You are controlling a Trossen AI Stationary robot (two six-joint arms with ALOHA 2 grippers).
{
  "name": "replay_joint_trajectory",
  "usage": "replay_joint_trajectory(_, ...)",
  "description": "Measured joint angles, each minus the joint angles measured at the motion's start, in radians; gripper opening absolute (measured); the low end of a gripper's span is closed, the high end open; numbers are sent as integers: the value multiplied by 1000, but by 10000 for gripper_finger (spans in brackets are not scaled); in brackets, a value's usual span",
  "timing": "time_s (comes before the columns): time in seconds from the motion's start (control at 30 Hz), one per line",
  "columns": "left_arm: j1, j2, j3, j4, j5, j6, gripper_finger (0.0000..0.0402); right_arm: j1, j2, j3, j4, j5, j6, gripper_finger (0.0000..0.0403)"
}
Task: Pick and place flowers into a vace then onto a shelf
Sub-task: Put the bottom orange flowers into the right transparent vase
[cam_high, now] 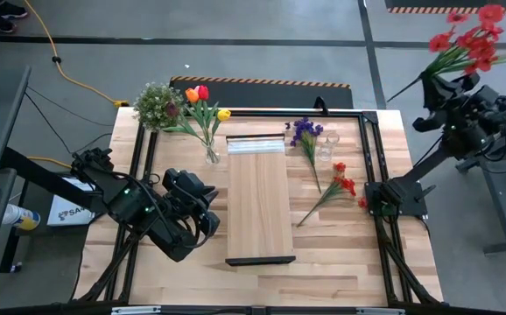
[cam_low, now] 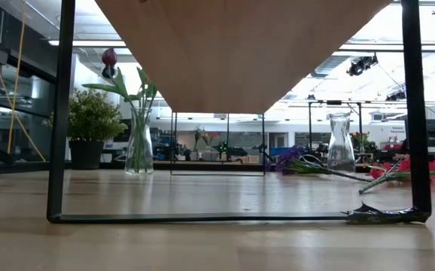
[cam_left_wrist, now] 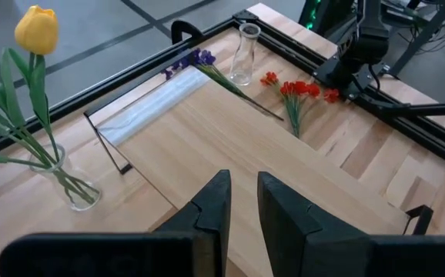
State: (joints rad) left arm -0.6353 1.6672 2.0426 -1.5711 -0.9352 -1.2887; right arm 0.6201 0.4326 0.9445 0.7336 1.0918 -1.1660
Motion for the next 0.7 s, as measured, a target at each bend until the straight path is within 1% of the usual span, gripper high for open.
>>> replay_joint_trajectory(0.13,0,0,0,0,0,0,101,-3,30,-41,-4,29,12,8)
replay_joint_trajectory(0.27,0,0,0,0,-1,0,101,-39,47,-79,-4,59,46,8)
replay_joint_trajectory(0.5,0,0,0,0,-1,9,101,-146,46,-188,-4,54,200,8)
replay_joint_trajectory(0.7,0,0,0,0,-3,12,101,-263,46,-285,-7,57,324,8)
